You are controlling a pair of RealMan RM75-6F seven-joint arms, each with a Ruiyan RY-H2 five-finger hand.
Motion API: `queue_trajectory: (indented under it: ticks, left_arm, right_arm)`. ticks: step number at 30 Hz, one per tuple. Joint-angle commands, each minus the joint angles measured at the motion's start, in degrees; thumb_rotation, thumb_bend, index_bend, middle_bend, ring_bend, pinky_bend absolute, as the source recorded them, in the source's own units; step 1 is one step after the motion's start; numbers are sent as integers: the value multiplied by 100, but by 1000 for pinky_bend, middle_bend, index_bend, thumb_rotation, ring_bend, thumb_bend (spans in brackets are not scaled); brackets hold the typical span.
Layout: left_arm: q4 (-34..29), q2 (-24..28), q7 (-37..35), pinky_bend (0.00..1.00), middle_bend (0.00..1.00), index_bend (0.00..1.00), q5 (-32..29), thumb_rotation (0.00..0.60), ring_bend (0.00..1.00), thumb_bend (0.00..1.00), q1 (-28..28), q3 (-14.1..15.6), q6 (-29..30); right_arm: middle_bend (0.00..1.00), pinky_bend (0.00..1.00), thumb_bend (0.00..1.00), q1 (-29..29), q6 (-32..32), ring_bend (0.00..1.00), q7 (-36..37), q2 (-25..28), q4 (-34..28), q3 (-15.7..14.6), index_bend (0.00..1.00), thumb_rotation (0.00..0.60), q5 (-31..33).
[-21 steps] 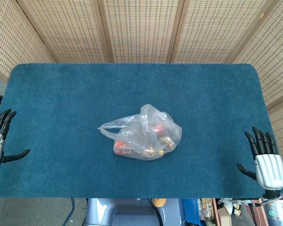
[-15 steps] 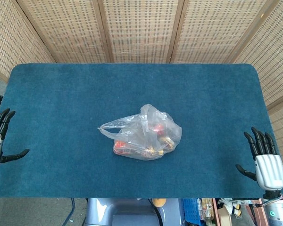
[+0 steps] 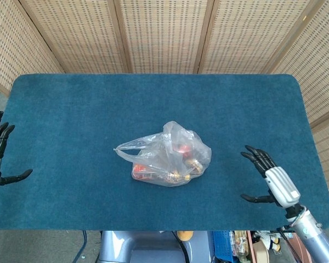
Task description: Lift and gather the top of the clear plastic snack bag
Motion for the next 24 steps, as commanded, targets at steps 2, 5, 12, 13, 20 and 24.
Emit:
queue_trajectory:
  ticks: [2, 5, 12, 13, 20, 24]
  left_arm:
    - [44, 18, -71, 0, 0, 0, -127, 600, 0, 154, -27, -51, -84]
    - [79, 32, -110, 0, 0, 0, -200, 600, 0, 153, -62, -78, -174]
    - [137, 51, -171, 0, 0, 0, -303, 600, 0, 153, -114, -127, -308]
    - [141, 53, -176, 0, 0, 0, -318, 600, 0, 154, -119, -133, -321]
    - [161, 57, -196, 0, 0, 0, -385, 600, 0, 156, -146, -163, -393]
    - [164, 61, -202, 0, 0, 0, -388, 600, 0, 155, -150, -166, -416]
  right_arm:
    - [32, 0, 701, 1054, -1023, 0, 1312, 293, -193, 31, 99, 600, -392]
    - [33, 0, 768, 1382, -1382, 0, 1669, 308, -323, 33, 103, 600, -408]
    - [33, 0, 771, 2182, -2315, 0, 2383, 201, -544, 260, 119, 600, 41]
    - [33, 0, 773, 2271, -2417, 0, 2434, 184, -559, 297, 120, 600, 107]
    - [36, 0, 798, 2837, -3035, 0, 2682, 105, -670, 631, 121, 600, 703]
    - [44, 0, 804, 3069, -3356, 0, 2766, 55, -657, 780, 121, 600, 1080]
